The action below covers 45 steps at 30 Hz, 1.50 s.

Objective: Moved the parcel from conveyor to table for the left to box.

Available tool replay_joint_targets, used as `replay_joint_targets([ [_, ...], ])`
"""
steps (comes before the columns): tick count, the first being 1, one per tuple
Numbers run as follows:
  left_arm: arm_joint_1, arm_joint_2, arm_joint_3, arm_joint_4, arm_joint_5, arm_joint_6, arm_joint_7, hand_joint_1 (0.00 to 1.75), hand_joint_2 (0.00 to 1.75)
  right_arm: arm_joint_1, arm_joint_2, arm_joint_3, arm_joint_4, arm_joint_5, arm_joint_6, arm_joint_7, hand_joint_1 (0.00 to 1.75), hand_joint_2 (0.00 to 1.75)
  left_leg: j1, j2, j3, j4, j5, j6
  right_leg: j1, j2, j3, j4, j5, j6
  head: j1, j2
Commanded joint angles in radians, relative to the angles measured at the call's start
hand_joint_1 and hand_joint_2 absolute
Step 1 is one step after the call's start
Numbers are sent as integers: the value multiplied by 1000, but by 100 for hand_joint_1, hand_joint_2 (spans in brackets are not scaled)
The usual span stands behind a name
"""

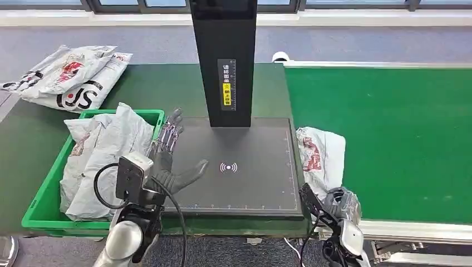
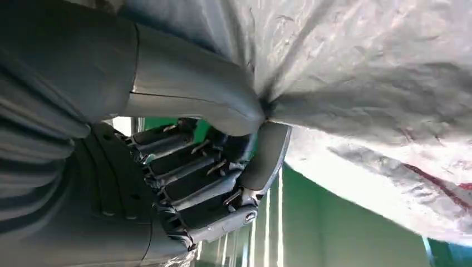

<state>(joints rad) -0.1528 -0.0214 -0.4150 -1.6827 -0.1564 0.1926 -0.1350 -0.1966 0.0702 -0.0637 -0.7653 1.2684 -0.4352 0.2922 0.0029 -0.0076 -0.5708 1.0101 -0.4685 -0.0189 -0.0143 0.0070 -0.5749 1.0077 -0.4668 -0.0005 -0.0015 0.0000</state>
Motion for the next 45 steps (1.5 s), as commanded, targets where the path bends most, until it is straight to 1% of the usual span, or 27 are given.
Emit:
replay_joint_targets([
  [1,-3,11,21,19,-4,3,6,0,175,11,5,-33,-7,0,10,-3,175,175,1,0,0,-2,1,0,1,-1,1,-2,1,0,0,0],
  [4,1,11,23,16,-6,3,7,0,175,23,6,-31,-36,2,-1,-8,175,175,0,0,0,-1,0,0,0,-1,0,-1,0,0,0,0],
  [6,11,13,26,7,-9,3,7,0,175,45,9,-26,-100,-3,-12,-21,175,175,0,0,0,0,0,0,0,-1,0,-1,0,0,0,0],
  [8,21,16,30,-1,-14,4,5,0,175,82,17,-12,-216,-16,-26,-43,175,175,0,0,0,-2,1,0,1,-1,0,-2,1,-1,0,0],
  [10,26,16,33,-7,-16,6,4,0,175,112,28,4,-337,-47,-93,-93,175,175,0,1,-1,-2,0,0,0,0,-1,-1,0,-1,0,0],
  [11,31,14,34,-8,-19,8,2,0,175,144,34,25,-462,-104,-199,-174,175,175,0,0,-2,-1,0,0,1,0,-1,-1,0,-1,0,0],
  [12,31,13,33,-6,-21,10,-2,0,175,162,37,38,-553,-133,-259,-218,175,175,0,1,-3,0,0,0,0,0,-3,0,0,-1,0,0],
  [13,29,13,29,0,-22,12,-8,0,175,185,61,15,-673,-171,-263,-305,175,175,0,0,-3,0,0,0,0,0,-3,0,0,-1,0,0],
  [14,28,14,25,8,-21,14,-15,0,175,198,104,-28,-774,-199,-263,-404,175,175,0,1,-5,0,0,0,0,0,-4,0,0,-1,0,0],
  [15,24,14,18,20,-18,17,-27,0,175,204,163,-82,-879,-217,-263,-526,175,175,-1,0,-7,1,0,0,-1,0,-7,3,-1,-1,0,0],
  [17,19,15,6,39,-11,24,-44,0,175,203,208,-99,-995,-313,-263,-668,175,175,0,0,-7,1,-1,0,0,-1,-6,2,0,-1,0,0],
  [18,19,14,5,41,-10,25,-46,0,175,202,210,-95,-1011,-313,-263,-674,175,175,-1,-2,-8,1,0,0,-2,-1,-8,3,-1,-1,0,0],
  [19,14,13,-1,50,-8,25,-54,0,175,193,235,-101,-1067,-351,-263,-760,175,175,0,0,-8,1,-1,-1,0,1,-8,2,0,-1,0,0],
  [24,-14,4,-10,74,-6,29,-60,0,175,144,265,-74,-1111,-382,-263,-860,175,175,-1,-3,-7,0,1,0,0,-2,-8,1,0,0,0,0],
  [26,-21,5,-12,84,-1,30,-66,0,175,131,268,-73,-1110,-415,-263,-901,175,175,1,-2,-5,-1,1,0,1,-2,-4,-2,1,0,0,0],
  [27,-22,6,-12,86,1,31,-68,0,175,128,271,-78,-1106,-418,-263,-914,175,175,0,-1,-7,0,1,0,0,-1,-7,0,0,0,0,0],
  [31,-23,8,-13,88,3,33,-72,0,175,125,267,-71,-1098,-437,-263,-924,175,175,1,-2,-5,-1,2,0,1,-3,-4,-2,1,0,0,0],
  [36,-23,8,-13,88,3,33,-72,0,175,125,267,-71,-1098,-437,-263,-924,175,175,1,-1,-5,-1,1,0,0,-1,-4,-1,1,0,0,0],
  [38,-25,12,-15,95,8,36,-80,0,175,116,264,-70,-1056,-466,-263,-962,175,175,1,-1,-4,-1,2,0,0,-2,-4,-2,1,0,0,0],
  [40,-26,14,-17,93,12,41,-82,0,175,101,209,13,-1033,-437,-263,-859,175,175,1,-1,-4,-2,2,0,0,-2,-3,-2,1,0,0,0],
  [42,-26,14,-16,93,13,41,-81,0,175,94,202,23,-1020,-431,-263,-846,175,175,0,0,-5,0,1,0,0,0,-5,-1,1,0,0,0],
  [43,-30,11,-16,94,16,41,-84,0,175,82,144,99,-973,-425,-263,-768,175,175,1,1,-4,-1,1,0,0,1,-4,-2,2,0,0,0],
  [44,-44,6,-18,99,17,41,-86,0,175,45,54,230,-885,-419,-263,-611,175,175,1,1,-4,-2,2,0,1,0,-3,-3,2,0,0,0],
  [45,-51,4,-18,99,19,40,-86,0,175,25,38,265,-828,-396,-261,-570,175,175,1,0,-4,-1,1,0,0,0,-4,-1,1,0,0,0],
])
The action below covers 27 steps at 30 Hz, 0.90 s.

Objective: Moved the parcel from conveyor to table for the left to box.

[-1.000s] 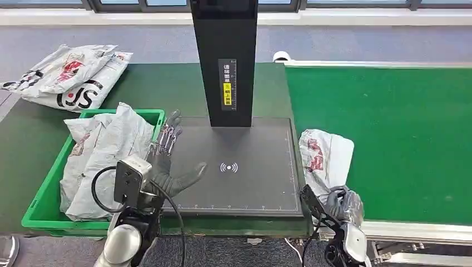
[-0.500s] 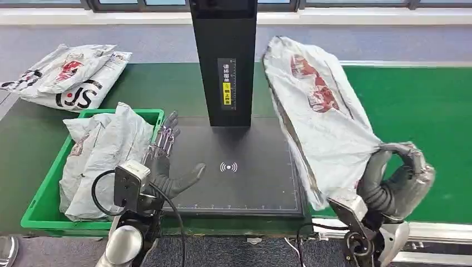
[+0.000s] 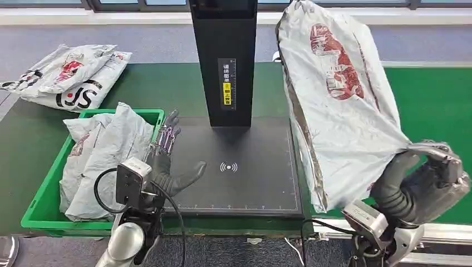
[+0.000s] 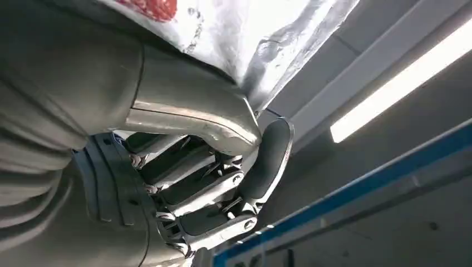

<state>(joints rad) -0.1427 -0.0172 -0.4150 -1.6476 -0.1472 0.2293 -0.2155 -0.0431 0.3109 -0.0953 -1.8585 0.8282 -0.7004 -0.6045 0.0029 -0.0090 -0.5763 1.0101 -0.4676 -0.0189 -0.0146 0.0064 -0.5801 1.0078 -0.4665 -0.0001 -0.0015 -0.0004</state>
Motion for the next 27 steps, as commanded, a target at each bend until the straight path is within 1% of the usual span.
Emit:
replay_joint_targets([
  [1,-71,0,-19,63,12,1,-3,0,175,-156,-231,363,331,29,29,389,175,175,1,7,3,-3,1,1,2,5,2,-5,4,0,0,0],
  [3,-74,0,-18,62,13,-1,-1,0,175,-166,-232,380,362,26,2,394,175,175,2,7,2,-2,1,0,2,6,1,-4,4,0,0,0],
  [4,-76,0,-17,62,13,-1,-1,0,175,-169,-240,391,378,29,9,409,175,175,1,5,1,-1,1,0,2,5,2,-3,3,0,0,0],
  [5,-79,1,-17,64,12,0,0,0,175,-173,-254,414,402,42,58,455,175,175,1,5,2,-3,2,1,2,4,2,-4,4,0,0,0],
  [6,-84,2,-16,63,12,0,0,0,175,-168,-257,430,406,34,75,466,175,175,1,5,2,-2,2,-1,1,3,1,-2,3,0,0,0],
  [9,-112,8,-13,69,17,-2,2,0,175,-165,-256,485,503,42,173,526,175,175,2,1,2,-3,3,0,2,1,3,-4,3,0,0,0],
  [13,-126,11,0,68,28,2,2,0,175,-158,-248,521,561,44,195,537,175,175,2,1,2,-1,2,0,1,1,2,-2,2,0,0,0],
  [16,-124,7,13,47,35,10,3,0,175,-173,-251,558,598,52,238,568,175,175,2,1,2,-2,3,0,2,0,3,-4,3,0,0,0],
  [19,-118,7,23,36,39,11,11,0,175,-181,-256,575,625,48,256,582,175,175,1,1,0,-1,2,0,1,1,1,-1,2,0,0,0],
  [27,-114,8,27,35,38,13,11,0,175,-167,-262,575,617,38,270,597,175,175,2,1,0,-2,3,0,2,1,1,-3,3,0,0,0],
])
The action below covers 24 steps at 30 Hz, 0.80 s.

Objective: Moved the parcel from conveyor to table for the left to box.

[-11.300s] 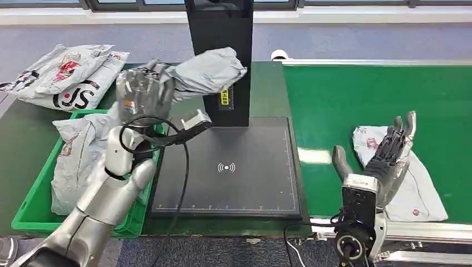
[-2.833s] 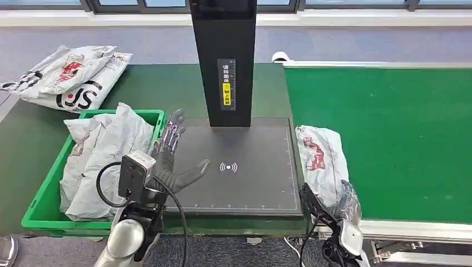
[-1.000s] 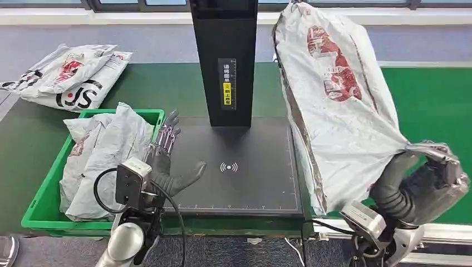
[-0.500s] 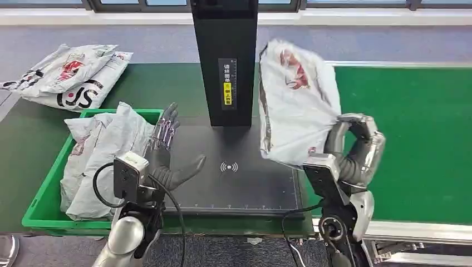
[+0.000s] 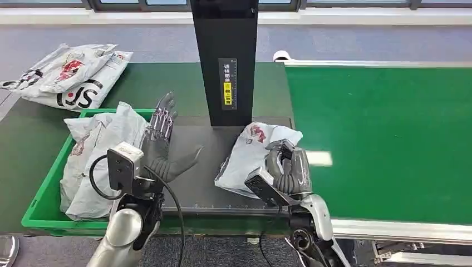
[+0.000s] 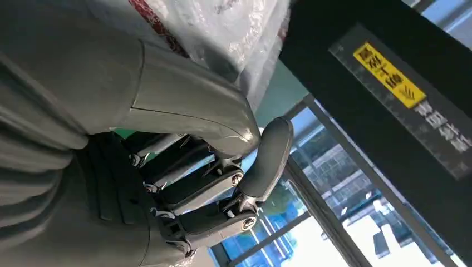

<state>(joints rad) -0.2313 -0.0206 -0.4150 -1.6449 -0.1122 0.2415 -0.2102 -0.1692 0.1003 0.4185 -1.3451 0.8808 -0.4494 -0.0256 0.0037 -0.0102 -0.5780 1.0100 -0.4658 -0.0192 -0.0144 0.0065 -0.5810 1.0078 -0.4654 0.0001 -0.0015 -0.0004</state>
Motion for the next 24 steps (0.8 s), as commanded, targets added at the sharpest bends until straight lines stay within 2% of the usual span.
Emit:
replay_joint_targets([
  [1,-24,12,29,31,3,2,7,0,175,-30,-52,62,100,-20,30,25,175,175,1,1,1,-1,0,0,1,0,1,-2,1,0,0,0],
  [4,-30,17,28,35,4,-2,12,0,175,-3,-50,67,91,-51,113,42,175,175,1,1,3,-3,1,0,2,-1,3,-4,2,-1,0,0],
  [16,-31,17,28,36,4,-2,12,0,175,-2,-48,69,91,-50,112,42,175,175,1,1,2,-2,1,0,1,0,2,-3,1,0,0,0],
  [19,-44,19,18,48,10,-10,13,0,175,-16,-49,89,133,-59,195,64,175,175,1,2,2,-3,1,0,2,0,3,-4,2,0,0,0],
  [22,-49,16,11,52,11,-12,14,0,175,-27,-37,87,172,-70,212,68,175,175,1,1,2,-3,1,0,2,0,2,-4,2,-1,0,0],
  [23,-51,15,10,52,11,-12,14,0,175,-34,-30,83,189,-76,212,65,141,175,1,1,2,-1,1,0,1,0,2,-2,1,0,0,0],
  [24,-53,15,7,51,11,-12,15,0,175,-44,-24,82,209,-74,194,54,0,175,1,2,2,-2,1,0,2,0,3,-3,2,-1,0,0],
])
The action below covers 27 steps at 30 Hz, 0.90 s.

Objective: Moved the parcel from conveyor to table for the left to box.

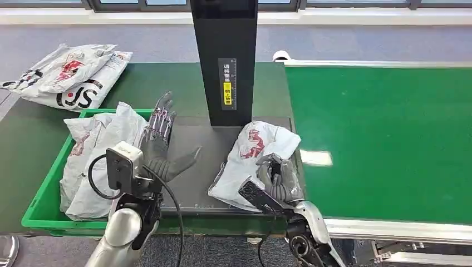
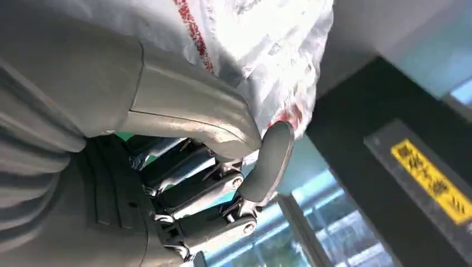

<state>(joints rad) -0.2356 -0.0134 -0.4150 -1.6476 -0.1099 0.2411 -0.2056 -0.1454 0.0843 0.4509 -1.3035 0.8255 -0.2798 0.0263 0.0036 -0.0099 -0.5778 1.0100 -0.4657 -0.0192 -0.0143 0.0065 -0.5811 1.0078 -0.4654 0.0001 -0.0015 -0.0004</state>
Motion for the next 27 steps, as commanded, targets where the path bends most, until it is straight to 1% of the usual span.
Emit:
replay_joint_targets([
  [1,-52,7,3,52,8,-13,13,0,175,-76,-4,52,180,-9,17,11,0,175,2,2,3,-3,1,0,2,0,4,-5,2,-1,0,0],
  [2,-52,10,0,50,6,-10,17,0,175,-83,3,28,188,-55,-13,-8,0,175,2,2,3,-3,2,0,2,0,3,-5,3,-1,0,0],
  [6,-47,13,1,46,6,-5,18,0,175,-86,-9,-6,156,-125,-14,-37,0,175,1,1,1,-1,0,0,1,0,1,-1,1,0,0,0],
  [11,-38,15,4,42,6,1,18,0,175,-61,-31,-49,25,-276,16,-117,0,175,1,0,1,-2,1,0,1,-1,2,-3,1,0,0,0],
  [14,-32,18,6,40,5,4,18,0,175,-50,-47,-49,-39,-284,16,-119,0,175,1,0,0,0,0,0,1,-1,1,-1,0,0,0,0],
  [16,-25,21,8,39,4,7,18,0,175,-38,-55,-58,-105,-315,-16,-165,0,175,0,0,0,0,0,0,0,-1,0,-1,0,0,0,0],
  [20,5,30,16,38,-1,10,-3,0,175,2,-85,-85,-254,-318,-87,-221,0,175,0,-1,0,-1,1,0,0,-2,0,-1,0,0,0,0],
  [21,9,30,19,41,-2,12,-13,0,175,16,-90,-99,-304,-324,-118,-248,0,175,0,-1,0,0,0,0,0,-2,0,0,0,0,0,0],
  [27,7,28,20,42,-2,14,-14,0,175,20,-91,-102,-314,-324,-122,-248,0,175,0,0,1,0,0,0,0,-1,1,-1,0,0,0,0],
])
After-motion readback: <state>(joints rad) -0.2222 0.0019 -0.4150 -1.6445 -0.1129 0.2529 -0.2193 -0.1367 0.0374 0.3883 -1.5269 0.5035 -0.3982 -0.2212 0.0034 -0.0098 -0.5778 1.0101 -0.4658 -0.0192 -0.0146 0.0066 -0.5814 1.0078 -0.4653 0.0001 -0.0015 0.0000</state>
